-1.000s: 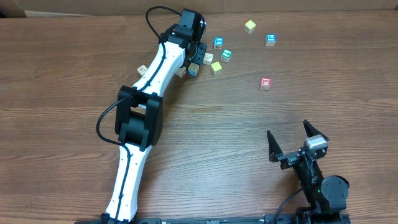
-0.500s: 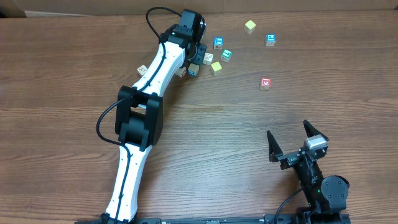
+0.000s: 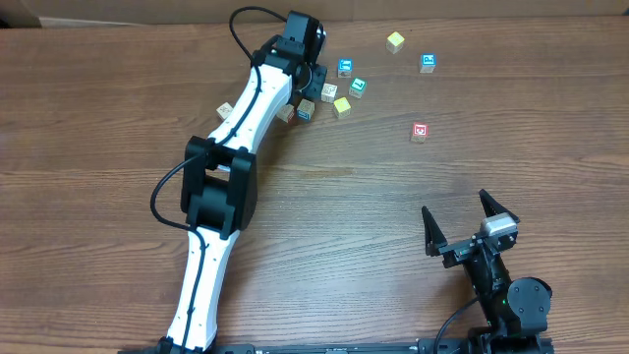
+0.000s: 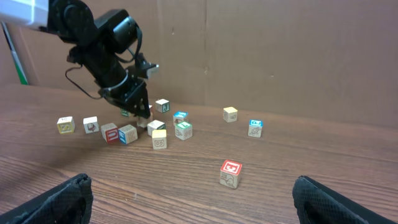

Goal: Form a circle

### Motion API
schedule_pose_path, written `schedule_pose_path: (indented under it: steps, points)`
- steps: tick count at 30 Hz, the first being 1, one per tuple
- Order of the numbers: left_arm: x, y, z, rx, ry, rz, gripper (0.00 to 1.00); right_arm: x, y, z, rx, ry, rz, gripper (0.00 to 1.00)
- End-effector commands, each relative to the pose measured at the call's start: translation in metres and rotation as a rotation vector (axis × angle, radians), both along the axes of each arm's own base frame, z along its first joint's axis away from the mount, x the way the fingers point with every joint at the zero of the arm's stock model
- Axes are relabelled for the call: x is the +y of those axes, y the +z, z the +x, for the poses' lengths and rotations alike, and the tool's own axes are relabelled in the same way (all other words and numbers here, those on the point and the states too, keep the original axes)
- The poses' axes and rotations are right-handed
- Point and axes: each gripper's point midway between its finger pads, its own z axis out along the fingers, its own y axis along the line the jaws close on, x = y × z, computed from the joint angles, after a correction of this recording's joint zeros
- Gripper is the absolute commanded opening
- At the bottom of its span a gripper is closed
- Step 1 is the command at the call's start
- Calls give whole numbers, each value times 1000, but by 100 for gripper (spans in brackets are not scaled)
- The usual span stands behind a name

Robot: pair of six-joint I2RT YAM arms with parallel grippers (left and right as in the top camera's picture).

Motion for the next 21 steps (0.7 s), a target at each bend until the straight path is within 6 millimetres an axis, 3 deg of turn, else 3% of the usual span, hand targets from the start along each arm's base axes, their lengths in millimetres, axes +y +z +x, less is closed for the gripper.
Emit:
schedule_pose_path:
  steps: [1,6,9,14,16,18,21]
  points:
    - [-3,91,7,-156,1,-32,23,0,-2,0,-4,-2,-1,100]
    - [6,118,-8,-146,4,-17,22,0,-2,0,-4,-2,-1,100]
    - [26,140,-26,-123,65,26,15,0,-2,0,-4,-2,-1,100]
    - [59,207,-73,-100,200,-28,12,0,-2,0,-4,-2,-1,100]
    - [69,240,-107,-89,199,-45,13,0,-2,0,-4,-2,-1,100]
    - [77,248,-129,-57,196,-28,13,0,-2,0,-4,-2,-1,100]
    - [92,245,-159,26,203,40,14,0,-2,0,-4,-2,-1,100]
